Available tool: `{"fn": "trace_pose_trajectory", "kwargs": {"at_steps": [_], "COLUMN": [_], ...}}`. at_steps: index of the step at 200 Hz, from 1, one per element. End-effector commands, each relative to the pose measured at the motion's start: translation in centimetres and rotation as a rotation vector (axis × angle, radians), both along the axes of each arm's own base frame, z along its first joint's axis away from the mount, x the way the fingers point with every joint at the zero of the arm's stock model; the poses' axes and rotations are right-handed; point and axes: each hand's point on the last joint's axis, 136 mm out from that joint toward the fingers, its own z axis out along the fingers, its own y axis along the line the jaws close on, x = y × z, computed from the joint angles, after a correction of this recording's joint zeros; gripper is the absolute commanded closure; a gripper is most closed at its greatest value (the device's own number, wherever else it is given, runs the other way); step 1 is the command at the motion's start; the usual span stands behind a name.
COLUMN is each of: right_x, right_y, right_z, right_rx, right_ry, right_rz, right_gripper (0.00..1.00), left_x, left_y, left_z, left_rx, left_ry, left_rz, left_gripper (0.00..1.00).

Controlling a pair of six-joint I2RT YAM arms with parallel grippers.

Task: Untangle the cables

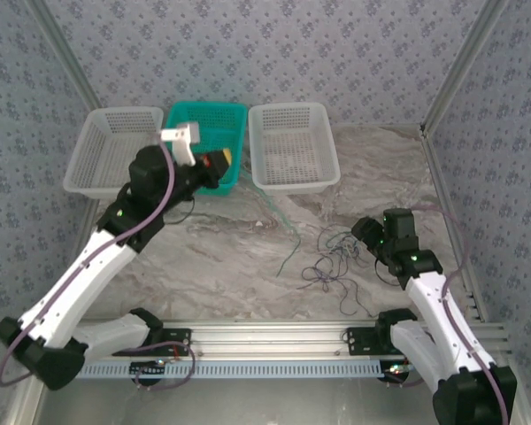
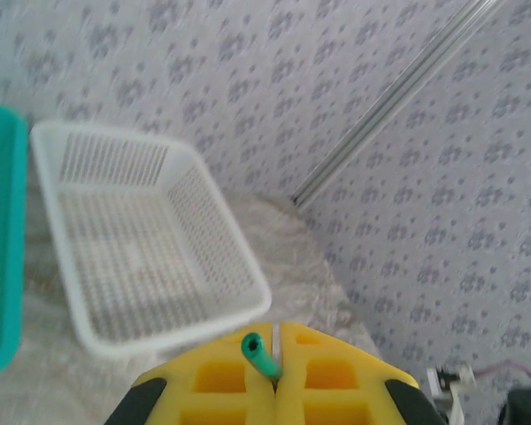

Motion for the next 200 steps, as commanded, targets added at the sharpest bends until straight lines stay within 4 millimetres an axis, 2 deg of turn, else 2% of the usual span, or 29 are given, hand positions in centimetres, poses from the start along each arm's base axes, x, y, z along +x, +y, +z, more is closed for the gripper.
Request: {"fn": "trace_pose_trajectory", "kwargs": {"at_steps": [1,25,47,72,83,86,110,139,163,174,180,191,200], "right_x": [-1.0,-1.6,-1.9,-2.0,-2.1,-2.2,-2.8,-3.5,-3.8,-3.9,-3.9,-4.0,-4.0], "right_y": [-0.8,-0.5,-0.1,0.4,0.5,0.5,0.5,0.3,0.4,0.5,0.5,0.5,0.5], "right_z": [2.0,2.9,3.4,3.8,4.0,4.0,4.2,4.3,4.1,4.1,4.0,4.0,4.0], "right_rx": [-0.038,-0.022,0.004,0.032,0.036,0.036,0.034,0.034,0.053,0.058,0.057,0.057,0.054], "right_ry": [-0.023,-0.051,-0.069,-0.080,-0.081,-0.076,-0.073,-0.078,-0.079,-0.077,-0.076,-0.072,-0.072], "right_rz": [-0.016,0.001,0.009,0.028,0.036,0.037,0.039,0.032,0.027,0.028,0.030,0.031,0.032], "right_gripper": [0.17,0.16,0.16,0.16,0.16,0.16,0.17,0.17,0.17,0.18,0.18,0.18,0.18], "left_x": [1.3,3.5,6.6,11.3,13.6,14.0,18.7,23.0,25.8,26.5,26.7,26.9,27.0], "left_y": [-1.8,-3.0,-3.1,-3.5,-4.2,-4.0,-6.2,-9.5,-10.0,-9.9,-9.9,-10.0,-10.1], "left_z": [6.8,10.6,12.1,11.4,9.8,10.2,6.0,-1.4,-7.7,-9.8,-11.8,-13.7,-14.9], "left_rx": [-0.050,-0.036,0.019,0.111,0.184,0.192,0.314,0.437,0.545,0.569,0.598,0.613,0.619], "left_ry": [-0.210,-0.299,-0.372,-0.393,-0.365,-0.371,-0.298,-0.147,-0.047,-0.009,0.033,0.067,0.091], "left_rz": [-0.040,-0.018,0.082,0.214,0.248,0.264,0.271,0.209,0.245,0.276,0.274,0.271,0.265], "left_gripper": [1.00,1.00,1.00,1.00,1.00,1.00,1.00,1.00,1.00,0.91,0.83,0.69,0.65]}}
